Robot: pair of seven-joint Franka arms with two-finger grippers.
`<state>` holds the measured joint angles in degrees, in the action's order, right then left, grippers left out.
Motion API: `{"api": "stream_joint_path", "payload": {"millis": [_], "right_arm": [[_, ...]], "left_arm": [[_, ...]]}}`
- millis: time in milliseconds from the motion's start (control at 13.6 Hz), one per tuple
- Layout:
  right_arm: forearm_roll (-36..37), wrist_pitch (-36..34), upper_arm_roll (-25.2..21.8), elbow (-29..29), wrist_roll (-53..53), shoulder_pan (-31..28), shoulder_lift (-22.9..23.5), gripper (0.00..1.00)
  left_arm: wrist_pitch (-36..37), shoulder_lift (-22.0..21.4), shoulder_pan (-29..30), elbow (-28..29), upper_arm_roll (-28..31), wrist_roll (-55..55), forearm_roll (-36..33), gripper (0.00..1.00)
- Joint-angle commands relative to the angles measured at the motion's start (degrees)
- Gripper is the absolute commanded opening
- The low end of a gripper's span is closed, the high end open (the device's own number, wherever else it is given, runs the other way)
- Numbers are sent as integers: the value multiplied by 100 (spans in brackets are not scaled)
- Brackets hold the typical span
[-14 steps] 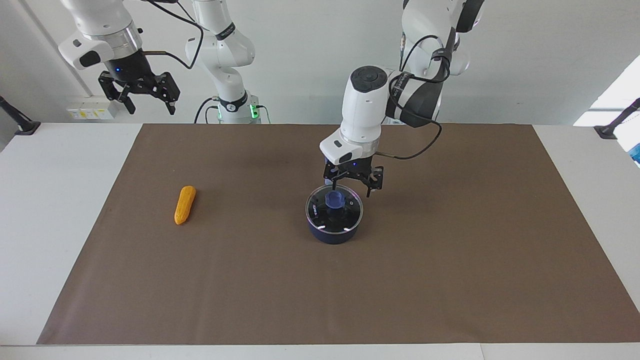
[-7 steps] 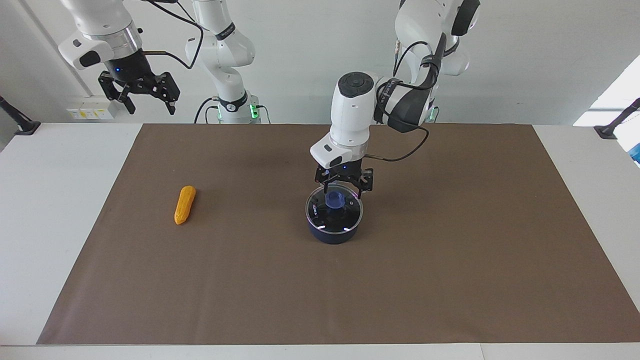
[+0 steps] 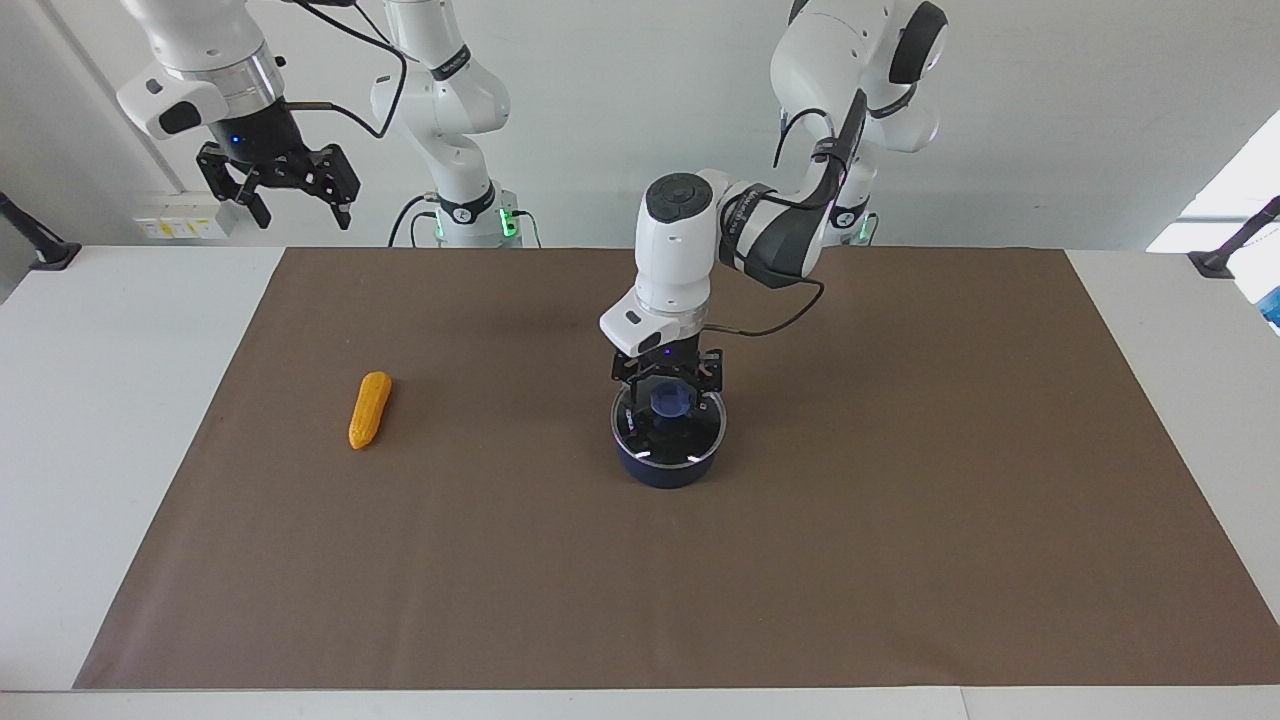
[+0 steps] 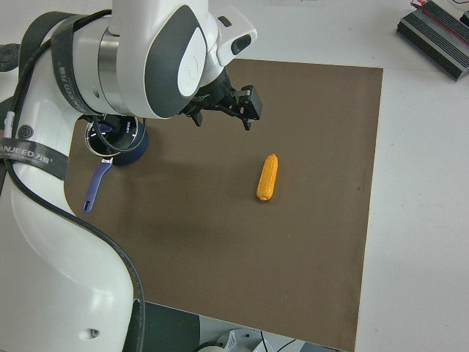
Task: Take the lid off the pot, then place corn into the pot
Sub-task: 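Grasp the purple lid knob with the left gripper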
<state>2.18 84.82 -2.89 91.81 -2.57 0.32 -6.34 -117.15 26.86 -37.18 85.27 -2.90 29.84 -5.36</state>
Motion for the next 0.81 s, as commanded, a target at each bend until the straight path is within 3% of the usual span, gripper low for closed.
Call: {"api": "stream_joint_path", "payload": {"millis": [0, 147, 734], "right_arm": [[-34, 53, 43, 3, 63, -50, -25, 100], [-34, 53, 35, 3, 63, -50, -25, 100], [-34, 53, 43, 3, 63, -50, -25, 100]], "left_arm": [[-27, -94, -87, 192, 88, 154, -132, 100], [-18, -102, -87, 192, 88, 189, -132, 97], [-18, -102, -87, 130, 106, 373, -290, 29]]}}
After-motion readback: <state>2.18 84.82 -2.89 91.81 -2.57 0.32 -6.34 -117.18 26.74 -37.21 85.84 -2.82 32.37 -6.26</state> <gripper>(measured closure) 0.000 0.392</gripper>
